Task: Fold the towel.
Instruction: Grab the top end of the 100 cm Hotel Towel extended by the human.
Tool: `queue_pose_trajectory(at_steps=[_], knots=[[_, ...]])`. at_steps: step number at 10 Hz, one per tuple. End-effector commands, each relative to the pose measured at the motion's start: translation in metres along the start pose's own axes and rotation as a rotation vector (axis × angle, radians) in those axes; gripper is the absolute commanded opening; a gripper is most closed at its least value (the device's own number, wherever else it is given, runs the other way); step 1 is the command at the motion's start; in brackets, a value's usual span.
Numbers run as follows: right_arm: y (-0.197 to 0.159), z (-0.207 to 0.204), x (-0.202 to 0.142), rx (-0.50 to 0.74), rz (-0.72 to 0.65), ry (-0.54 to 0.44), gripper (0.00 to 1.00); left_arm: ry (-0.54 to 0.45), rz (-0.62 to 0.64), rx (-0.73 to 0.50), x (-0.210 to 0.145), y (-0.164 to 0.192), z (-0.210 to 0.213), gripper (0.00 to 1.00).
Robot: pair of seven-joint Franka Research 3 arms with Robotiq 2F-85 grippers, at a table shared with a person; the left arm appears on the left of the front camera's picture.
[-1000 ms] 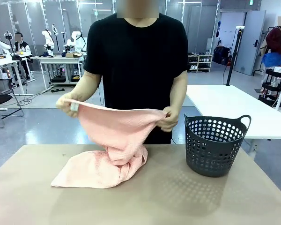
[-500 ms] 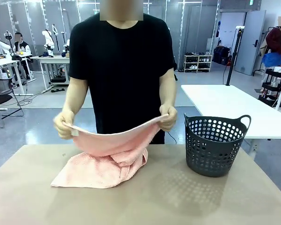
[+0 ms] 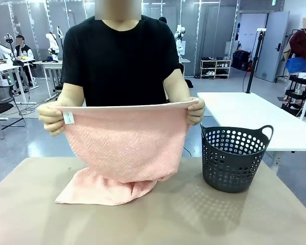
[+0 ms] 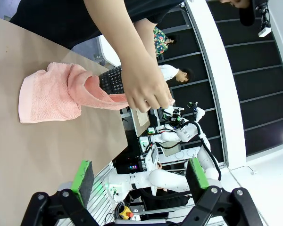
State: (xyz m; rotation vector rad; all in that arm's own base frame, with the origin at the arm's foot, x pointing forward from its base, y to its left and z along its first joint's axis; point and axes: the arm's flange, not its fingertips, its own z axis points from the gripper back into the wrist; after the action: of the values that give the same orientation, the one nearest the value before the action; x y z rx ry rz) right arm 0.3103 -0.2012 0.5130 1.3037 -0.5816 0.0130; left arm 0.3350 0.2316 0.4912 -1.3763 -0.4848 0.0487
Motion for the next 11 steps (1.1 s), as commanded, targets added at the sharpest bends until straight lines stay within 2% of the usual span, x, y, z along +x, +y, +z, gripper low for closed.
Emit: queue_pose_trajectory(at_steps=[1,7,9,11], knots=[[0.000,0.000,0.001,0.010,0.006,-0.005,1.00,0.002,0.001,-0.005,0.000,0.000,0.001,1.00],[0.000,0.000,0.000,0.000,0.000,0.000,1.00,0.000,0.000,0.000,0.000,0.000,0.000,1.00],[0.034,0.003,0.006,-0.051,0.203,0.055,1.00,0.081,-0.305,0.166,-0.003,-0.044,-0.012,1.00],[0.078,-0.015,0.009,-0.148,0.408,0.161,1.00,0.157,-0.583,0.333,-0.004,-0.099,-0.033,1.00]])
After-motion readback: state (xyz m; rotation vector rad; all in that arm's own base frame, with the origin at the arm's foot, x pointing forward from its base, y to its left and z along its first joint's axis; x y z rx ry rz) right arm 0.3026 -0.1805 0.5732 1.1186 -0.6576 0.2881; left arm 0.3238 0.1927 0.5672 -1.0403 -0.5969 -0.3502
